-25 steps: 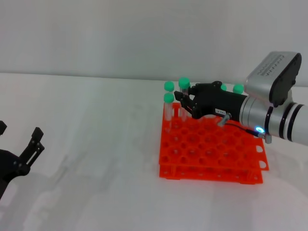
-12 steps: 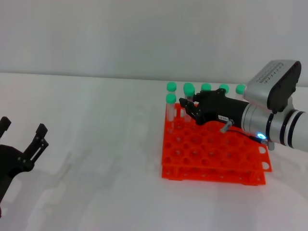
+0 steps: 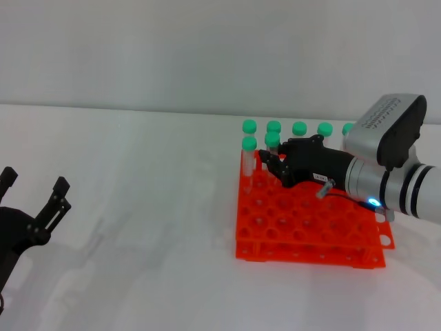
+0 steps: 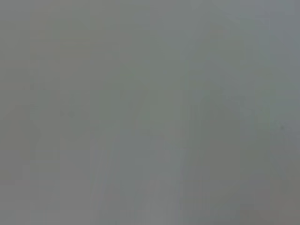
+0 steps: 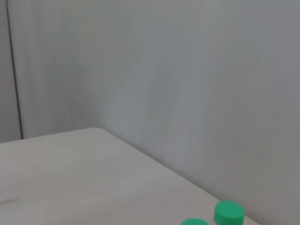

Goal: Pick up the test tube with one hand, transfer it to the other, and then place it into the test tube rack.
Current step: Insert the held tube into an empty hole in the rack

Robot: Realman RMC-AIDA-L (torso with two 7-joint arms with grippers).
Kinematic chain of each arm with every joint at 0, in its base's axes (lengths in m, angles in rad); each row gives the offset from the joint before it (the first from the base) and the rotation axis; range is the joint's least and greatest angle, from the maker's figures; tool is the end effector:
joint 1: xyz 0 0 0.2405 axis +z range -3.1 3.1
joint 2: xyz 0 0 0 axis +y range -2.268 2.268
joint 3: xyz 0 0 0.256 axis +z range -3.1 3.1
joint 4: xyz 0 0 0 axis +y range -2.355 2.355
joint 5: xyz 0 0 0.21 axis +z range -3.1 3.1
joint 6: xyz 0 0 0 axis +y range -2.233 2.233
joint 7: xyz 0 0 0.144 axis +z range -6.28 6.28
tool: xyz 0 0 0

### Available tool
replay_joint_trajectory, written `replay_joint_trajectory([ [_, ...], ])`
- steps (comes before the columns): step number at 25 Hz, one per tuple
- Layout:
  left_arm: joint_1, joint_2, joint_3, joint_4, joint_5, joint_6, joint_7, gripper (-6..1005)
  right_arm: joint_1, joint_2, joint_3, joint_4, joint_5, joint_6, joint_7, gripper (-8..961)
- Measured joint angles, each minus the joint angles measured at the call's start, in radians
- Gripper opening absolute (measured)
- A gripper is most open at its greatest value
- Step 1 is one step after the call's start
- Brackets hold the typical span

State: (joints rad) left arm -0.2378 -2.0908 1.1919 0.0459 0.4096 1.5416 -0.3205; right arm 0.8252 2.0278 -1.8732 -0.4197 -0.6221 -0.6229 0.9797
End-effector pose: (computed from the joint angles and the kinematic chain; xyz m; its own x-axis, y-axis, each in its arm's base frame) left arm -0.3549 0.2433 0.0093 0.6605 -0.1634 0.7328 0.7040 -0.2046 -0.6801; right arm 0.1628 0.4300 -0.0861 0.8746 -0.1413 -0.4638 -0.3865 -0.7807 -0.4910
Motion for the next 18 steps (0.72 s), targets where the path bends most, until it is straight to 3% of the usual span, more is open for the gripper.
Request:
replay_joint_trajectory([
  [18, 0.004, 0.0, 0.0, 0.0, 0.0, -0.001, 0.0, 895, -0.003, 0.0, -0.068, 0.001, 0.056, 0.017, 0.001, 199],
])
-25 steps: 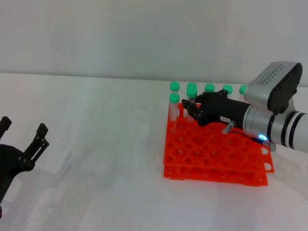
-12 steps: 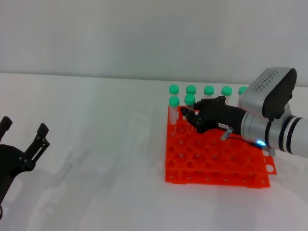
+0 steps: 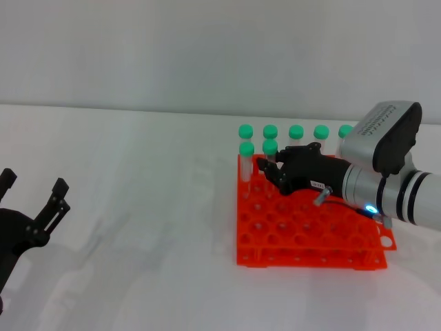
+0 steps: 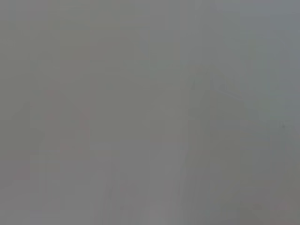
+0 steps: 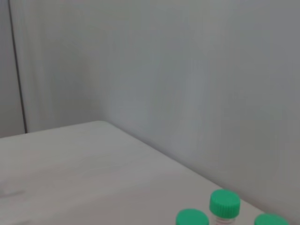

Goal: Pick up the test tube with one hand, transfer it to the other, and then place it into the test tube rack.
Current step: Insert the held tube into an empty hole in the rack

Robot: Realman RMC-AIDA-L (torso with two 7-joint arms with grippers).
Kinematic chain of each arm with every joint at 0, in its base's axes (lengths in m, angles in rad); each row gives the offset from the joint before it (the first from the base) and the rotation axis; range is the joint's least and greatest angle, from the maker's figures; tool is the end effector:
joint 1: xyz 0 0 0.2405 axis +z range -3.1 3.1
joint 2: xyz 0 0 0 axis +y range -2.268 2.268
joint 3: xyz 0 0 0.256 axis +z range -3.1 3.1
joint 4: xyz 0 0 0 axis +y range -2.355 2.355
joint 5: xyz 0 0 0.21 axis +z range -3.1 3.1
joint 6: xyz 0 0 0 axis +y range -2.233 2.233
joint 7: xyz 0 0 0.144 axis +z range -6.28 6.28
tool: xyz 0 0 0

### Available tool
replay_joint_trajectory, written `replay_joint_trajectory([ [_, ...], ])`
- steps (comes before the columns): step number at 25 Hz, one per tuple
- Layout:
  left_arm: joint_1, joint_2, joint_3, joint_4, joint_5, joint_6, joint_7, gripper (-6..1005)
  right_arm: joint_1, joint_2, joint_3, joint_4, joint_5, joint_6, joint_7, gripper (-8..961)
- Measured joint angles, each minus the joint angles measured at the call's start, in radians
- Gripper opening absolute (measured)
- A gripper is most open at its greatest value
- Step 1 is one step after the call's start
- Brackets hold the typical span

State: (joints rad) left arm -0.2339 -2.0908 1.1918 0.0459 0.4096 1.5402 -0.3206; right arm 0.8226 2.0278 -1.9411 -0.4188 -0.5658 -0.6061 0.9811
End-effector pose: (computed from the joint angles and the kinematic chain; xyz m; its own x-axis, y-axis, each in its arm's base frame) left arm -0.3560 0.2420 0.0092 0.6614 -0.1596 0.7329 0.7050 -0.2013 -0.6801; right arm 0.1658 0.4248 -0.0931 0.8759 -0.1635 -0.4540 -0.3944 -0.7846 -0.4783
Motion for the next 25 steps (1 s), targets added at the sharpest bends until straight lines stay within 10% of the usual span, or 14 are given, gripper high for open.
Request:
replay_joint_trajectory([
  [12, 0.003, 0.0, 0.0, 0.001, 0.0, 0.007, -0.001, 894, -0.013, 0.0, -0.018, -0.021, -0.004, 0.019, 0.026, 200],
  [25, -0.002, 0.003, 0.0, 0.009, -0.008, 0.009, -0.002, 894, -0.021, 0.0, -0.012, -0.037, -0.004, 0.019, 0.03, 694],
])
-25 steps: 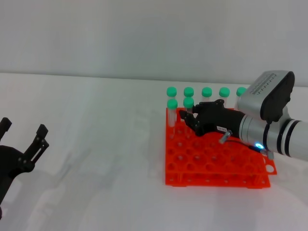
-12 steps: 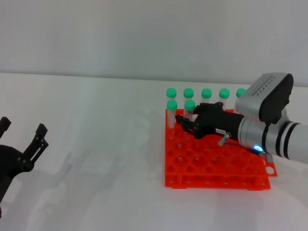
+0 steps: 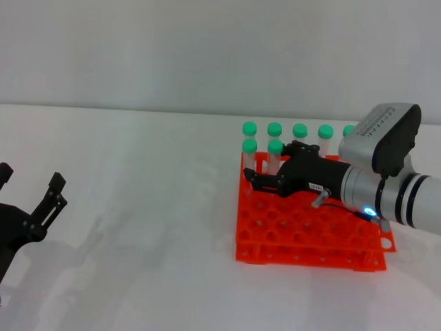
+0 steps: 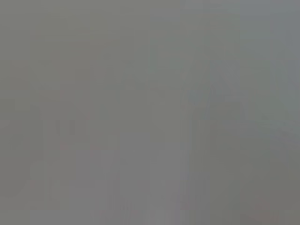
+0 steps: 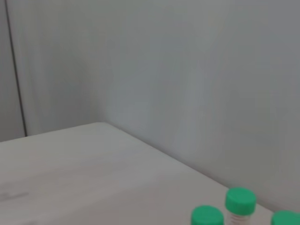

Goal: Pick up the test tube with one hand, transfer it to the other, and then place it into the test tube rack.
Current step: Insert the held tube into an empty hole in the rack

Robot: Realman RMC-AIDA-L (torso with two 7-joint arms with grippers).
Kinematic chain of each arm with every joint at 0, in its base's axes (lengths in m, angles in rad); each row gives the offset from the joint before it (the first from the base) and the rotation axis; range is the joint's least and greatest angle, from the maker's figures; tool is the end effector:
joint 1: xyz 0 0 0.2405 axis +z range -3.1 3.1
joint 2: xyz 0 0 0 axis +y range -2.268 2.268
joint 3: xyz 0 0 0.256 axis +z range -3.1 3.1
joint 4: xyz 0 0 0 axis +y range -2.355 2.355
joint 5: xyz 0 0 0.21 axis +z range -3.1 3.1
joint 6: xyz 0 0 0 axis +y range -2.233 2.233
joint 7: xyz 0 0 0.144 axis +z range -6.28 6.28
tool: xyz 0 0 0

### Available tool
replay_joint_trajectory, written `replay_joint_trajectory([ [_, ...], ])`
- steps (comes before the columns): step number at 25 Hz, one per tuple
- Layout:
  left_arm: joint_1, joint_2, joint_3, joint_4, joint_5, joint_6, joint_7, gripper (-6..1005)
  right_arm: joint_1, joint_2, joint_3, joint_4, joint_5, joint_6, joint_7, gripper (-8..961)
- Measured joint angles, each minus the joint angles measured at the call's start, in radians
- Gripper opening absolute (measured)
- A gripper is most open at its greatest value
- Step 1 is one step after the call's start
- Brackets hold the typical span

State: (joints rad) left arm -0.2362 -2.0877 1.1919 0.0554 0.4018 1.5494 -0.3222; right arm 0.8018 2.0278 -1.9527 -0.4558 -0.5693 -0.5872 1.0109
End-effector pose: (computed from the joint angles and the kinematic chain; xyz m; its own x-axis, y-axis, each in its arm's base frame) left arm -0.3543 0.2444 0.0133 0.6595 -0.1808 0.7297 0.7016 -0.2005 -0.6838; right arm 0.1648 0.4216 -0.0947 0.8650 -0.1815 -0.4678 -0.4161 -0.7804 -0.4667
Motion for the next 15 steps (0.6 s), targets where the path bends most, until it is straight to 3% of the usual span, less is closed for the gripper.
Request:
replay_joint_trajectory([
  [3, 0.0, 0.0, 0.0, 0.0, 0.0, 0.0, 0.0, 894, -0.009, -0.001, 0.004, 0.0, 0.0, 0.0, 0.001, 825],
  [15, -0.011, 0.001, 0.0, 0.002, 0.0, 0.0, 0.0, 894, -0.094, -0.012, 0.032, -0.045, 0.002, -0.017, 0.002, 872],
])
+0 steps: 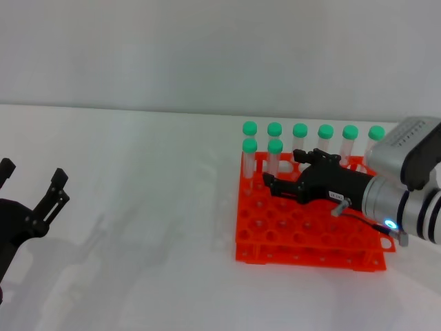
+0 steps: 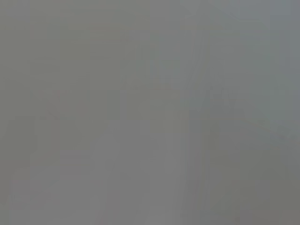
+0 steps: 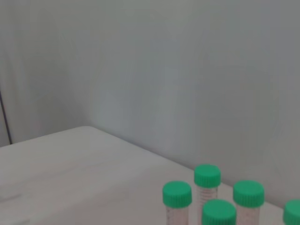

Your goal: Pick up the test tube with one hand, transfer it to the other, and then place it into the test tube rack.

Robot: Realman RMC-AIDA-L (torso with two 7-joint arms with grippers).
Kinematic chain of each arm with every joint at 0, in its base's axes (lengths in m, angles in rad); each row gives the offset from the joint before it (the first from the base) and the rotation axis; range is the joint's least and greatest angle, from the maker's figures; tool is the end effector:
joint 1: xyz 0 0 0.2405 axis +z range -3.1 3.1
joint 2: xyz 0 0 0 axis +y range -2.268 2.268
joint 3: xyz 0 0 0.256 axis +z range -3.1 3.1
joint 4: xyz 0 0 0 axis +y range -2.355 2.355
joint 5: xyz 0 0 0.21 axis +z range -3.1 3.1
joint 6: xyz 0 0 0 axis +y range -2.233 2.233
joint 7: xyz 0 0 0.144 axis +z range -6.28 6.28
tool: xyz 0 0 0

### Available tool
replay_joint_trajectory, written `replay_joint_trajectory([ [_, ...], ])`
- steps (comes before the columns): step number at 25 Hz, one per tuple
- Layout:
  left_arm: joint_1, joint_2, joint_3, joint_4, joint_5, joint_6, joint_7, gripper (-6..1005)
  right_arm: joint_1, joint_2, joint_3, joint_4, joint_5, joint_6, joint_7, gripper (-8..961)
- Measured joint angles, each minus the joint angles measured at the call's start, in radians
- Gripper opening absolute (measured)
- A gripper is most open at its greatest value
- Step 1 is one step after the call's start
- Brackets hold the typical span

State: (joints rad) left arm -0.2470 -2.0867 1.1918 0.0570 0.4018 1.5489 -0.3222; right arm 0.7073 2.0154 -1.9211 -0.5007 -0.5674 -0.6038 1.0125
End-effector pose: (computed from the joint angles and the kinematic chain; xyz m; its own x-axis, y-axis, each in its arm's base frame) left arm -0.3517 0.2485 0.0139 0.6583 -0.1891 0.7286 0.6983 -0.2079 -0.6849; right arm 0.1894 0.4117 -0.0842 0.8296 -0.2223 -0.5122 -0.4849 -0.7416 -0.4635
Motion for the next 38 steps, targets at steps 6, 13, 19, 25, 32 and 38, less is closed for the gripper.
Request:
replay_joint_trajectory([
  [6, -0.013, 0.001, 0.0, -0.005, -0.016, -0.007, 0.0, 894, -0.067, -0.003, 0.057, -0.004, -0.002, -0.104, 0.0, 868],
  [13, -0.014, 0.002, 0.0, -0.006, -0.059, -0.009, 0.0, 894, -0.178, -0.026, 0.211, 0.001, -0.009, -0.321, -0.01, 861],
  [19, -0.023, -0.002, -0.001, -0.016, -0.098, -0.02, -0.001, 894, -0.299, 0.007, 0.527, 0.043, 0.005, -0.451, -0.285, 861],
  [25, -0.043, -0.003, -0.002, -0.048, -0.153, -0.071, -0.065, 894, -0.286, 0.006, 0.603, 0.198, 0.252, -0.484, -0.531, 861],
  [32, -0.05, -0.004, -0.001, -0.049, -0.2, -0.09, -0.079, 894, -0.279, 0.012, 0.6, 0.281, 0.453, -0.492, -0.714, 861],
  [38, -0.064, -0.008, -0.002, -0.05, -0.225, -0.091, -0.116, 894, -0.281, 0.012, 0.605, 0.29, 0.457, -0.493, -0.718, 861],
])
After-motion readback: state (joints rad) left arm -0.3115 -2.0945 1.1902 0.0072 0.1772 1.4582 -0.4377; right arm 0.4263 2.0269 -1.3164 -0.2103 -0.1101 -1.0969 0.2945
